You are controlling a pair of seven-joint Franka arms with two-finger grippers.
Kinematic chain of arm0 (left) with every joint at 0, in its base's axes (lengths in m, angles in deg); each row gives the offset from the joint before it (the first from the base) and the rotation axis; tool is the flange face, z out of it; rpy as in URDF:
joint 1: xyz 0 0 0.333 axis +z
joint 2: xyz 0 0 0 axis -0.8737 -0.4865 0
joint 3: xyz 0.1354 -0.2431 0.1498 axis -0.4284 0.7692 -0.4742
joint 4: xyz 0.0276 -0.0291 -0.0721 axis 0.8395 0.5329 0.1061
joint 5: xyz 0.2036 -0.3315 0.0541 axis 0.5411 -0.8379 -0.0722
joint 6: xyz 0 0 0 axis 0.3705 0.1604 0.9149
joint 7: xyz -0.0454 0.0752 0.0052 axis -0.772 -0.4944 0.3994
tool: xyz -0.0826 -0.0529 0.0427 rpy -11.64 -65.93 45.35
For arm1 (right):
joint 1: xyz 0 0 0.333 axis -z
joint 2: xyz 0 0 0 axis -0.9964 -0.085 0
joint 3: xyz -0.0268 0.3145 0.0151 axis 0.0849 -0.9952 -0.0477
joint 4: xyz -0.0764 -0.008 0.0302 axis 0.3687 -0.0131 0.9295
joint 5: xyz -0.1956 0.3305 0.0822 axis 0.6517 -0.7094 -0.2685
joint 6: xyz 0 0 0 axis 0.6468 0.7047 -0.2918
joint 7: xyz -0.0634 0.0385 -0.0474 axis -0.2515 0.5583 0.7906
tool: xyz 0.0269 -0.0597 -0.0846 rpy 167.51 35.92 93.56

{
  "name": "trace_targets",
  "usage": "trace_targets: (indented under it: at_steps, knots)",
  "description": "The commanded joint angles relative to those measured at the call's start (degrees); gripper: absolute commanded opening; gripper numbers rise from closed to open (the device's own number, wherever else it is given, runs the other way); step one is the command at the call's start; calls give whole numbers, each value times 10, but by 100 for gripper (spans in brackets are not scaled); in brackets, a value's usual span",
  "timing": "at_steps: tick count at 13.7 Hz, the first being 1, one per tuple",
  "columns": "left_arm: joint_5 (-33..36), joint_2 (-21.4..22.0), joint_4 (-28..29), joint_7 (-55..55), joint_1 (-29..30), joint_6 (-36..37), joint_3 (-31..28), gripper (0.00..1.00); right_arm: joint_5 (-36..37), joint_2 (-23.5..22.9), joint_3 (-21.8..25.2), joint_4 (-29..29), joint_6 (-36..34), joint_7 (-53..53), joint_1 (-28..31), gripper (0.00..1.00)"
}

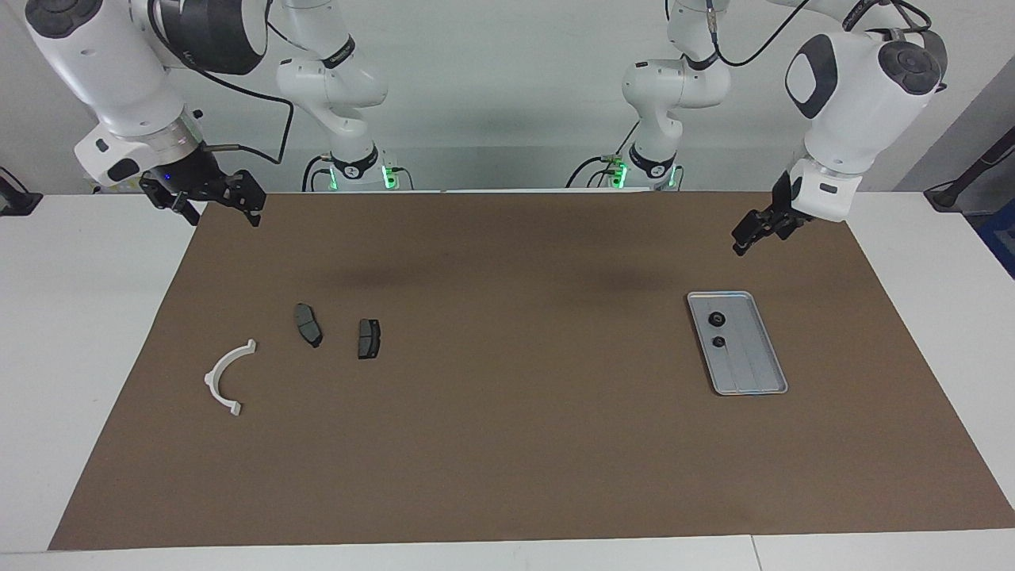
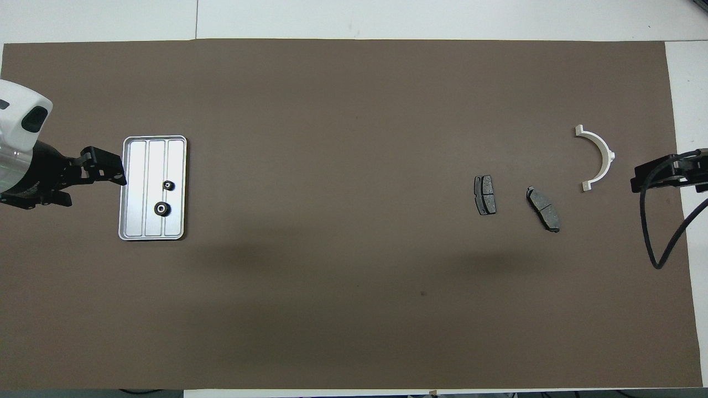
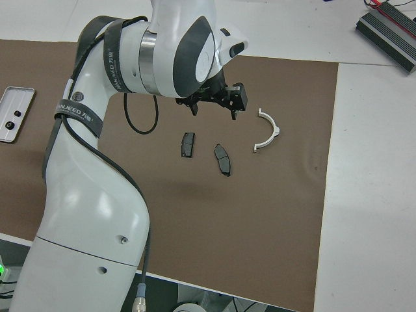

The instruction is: Pick bearing gear from pile to tray

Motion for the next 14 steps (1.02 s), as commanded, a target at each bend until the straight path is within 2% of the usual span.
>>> trace_targets:
  at_steps: [1,6,9,14]
  knots:
    - [-10,-10,-15,7,-6,2,-6,100,8,10,-8,15,14,12,12,100]
    - [-9,-8,-26,7,-4,17,-6,100,8,10,-9,15,15,12,12,100]
    - [-8,-11,-74,8,-2,45,-6,100,8,10,-8,17,23,11,12,100]
    - [-7,-12,-76,9,-3,41,-5,100,7,10,-8,21,25,9,12,100]
